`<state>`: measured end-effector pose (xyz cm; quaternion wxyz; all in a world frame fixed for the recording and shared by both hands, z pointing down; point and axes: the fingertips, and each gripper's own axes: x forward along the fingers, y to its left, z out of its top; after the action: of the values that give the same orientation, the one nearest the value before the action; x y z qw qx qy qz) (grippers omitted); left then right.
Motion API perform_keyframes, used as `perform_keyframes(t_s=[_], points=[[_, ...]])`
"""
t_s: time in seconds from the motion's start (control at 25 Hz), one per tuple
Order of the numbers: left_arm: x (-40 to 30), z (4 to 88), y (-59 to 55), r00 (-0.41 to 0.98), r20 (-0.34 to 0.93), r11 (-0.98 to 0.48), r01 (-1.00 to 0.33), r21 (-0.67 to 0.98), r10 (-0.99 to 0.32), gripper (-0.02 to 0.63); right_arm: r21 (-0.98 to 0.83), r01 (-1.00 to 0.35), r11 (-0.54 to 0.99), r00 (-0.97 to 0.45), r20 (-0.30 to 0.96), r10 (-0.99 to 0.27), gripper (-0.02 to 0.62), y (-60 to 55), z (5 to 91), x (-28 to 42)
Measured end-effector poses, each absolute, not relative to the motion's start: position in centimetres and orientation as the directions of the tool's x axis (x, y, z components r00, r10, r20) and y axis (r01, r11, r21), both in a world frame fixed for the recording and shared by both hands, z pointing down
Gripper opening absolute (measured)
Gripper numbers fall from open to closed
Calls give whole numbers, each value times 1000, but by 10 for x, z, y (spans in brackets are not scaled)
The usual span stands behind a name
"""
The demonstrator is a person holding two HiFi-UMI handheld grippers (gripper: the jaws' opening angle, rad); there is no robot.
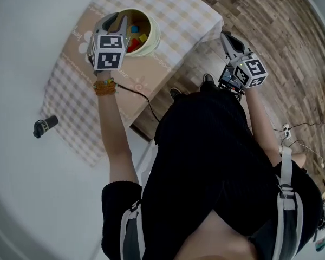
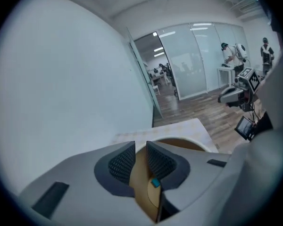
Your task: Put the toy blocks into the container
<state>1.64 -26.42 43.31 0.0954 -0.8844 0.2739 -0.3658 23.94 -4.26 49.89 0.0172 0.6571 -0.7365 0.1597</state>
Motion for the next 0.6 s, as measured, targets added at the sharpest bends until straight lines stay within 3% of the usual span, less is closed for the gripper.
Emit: perform_keyframes(t_s=[0.24,0.36,0.6], points=[[-42,378,-218,613,352,-705,-650,-284,-707,61,-176,-965,193,-227,202,-953,6,-58,477,216],[-77,377,-201,563,287,-626,-745,-230,-775,11,-156,-949,274,-300,182,-936,6,-79,463,190],[-111,399,-159,493,210,-526,-837,-152,-845,5,-120,-890,441,-455,148,-878,6,-109,438,128]])
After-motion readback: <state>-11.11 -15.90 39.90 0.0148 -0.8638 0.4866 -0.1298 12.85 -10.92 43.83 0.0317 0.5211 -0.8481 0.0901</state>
